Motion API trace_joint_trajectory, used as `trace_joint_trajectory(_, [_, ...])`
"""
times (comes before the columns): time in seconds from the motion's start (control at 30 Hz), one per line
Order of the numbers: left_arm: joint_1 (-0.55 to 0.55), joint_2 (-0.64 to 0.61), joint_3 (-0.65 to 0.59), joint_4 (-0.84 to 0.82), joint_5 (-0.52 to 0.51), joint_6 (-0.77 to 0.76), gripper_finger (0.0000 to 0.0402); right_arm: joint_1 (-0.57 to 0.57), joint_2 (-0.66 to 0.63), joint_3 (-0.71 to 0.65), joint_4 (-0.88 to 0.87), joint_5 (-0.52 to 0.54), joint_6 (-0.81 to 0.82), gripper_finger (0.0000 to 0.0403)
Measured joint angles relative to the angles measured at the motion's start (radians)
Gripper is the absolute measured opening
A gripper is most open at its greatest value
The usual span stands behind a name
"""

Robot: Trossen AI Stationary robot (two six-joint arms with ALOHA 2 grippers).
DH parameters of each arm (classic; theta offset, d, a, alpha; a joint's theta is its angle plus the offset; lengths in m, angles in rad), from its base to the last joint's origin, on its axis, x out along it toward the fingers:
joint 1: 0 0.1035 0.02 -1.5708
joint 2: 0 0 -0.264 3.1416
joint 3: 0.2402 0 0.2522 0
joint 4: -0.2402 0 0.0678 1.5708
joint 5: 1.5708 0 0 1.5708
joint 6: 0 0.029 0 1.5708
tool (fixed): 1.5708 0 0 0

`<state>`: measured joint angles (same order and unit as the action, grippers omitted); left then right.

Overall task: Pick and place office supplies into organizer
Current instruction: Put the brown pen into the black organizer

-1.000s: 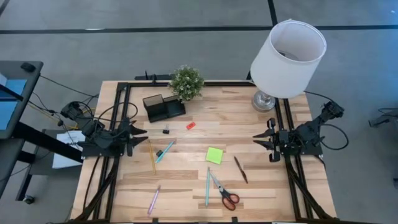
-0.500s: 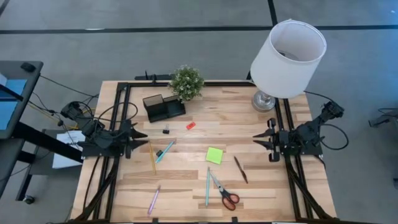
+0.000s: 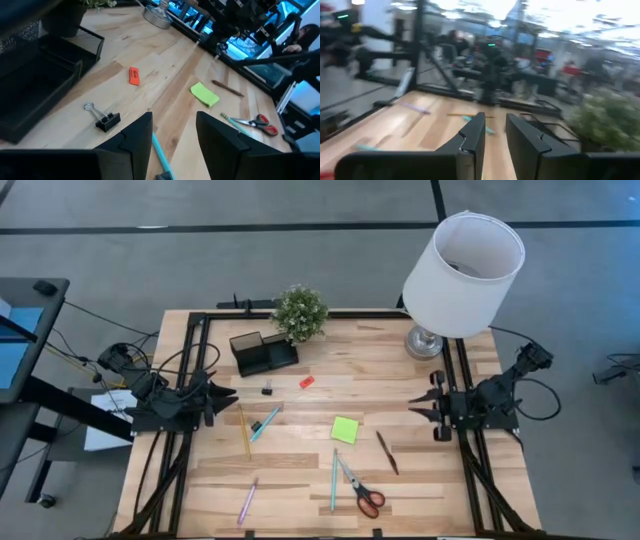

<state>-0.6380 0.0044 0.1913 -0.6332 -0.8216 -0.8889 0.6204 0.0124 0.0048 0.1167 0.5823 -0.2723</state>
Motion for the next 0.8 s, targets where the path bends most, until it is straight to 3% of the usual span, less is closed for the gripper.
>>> trace_joint_trajectory(0.13, [0.000, 0.000, 0.000, 0.001, -0.011, -0.011, 0.0145, -0.035, 0.000, 0.000, -0.007, 0.044, 0.111, 0.0073])
trace_joint_trajectory(0.4, [0.000, 0.000, -0.001, 0.007, -0.082, -0.022, 0.0145, -0.105, 0.037, 0.000, -0.042, -0.062, 0.193, 0.0073])
trace_joint_trajectory(0.67, [0.000, 0.039, -0.001, 0.009, -0.131, -0.108, 0.0145, -0.145, 0.120, 0.000, -0.042, -0.062, 0.230, 0.0073])
trace_joint_trajectory(0.8, [0.000, 0.100, -0.019, 0.072, -0.137, -0.158, 0.0145, -0.153, 0.178, 0.000, -0.042, -0.064, 0.323, 0.0073])
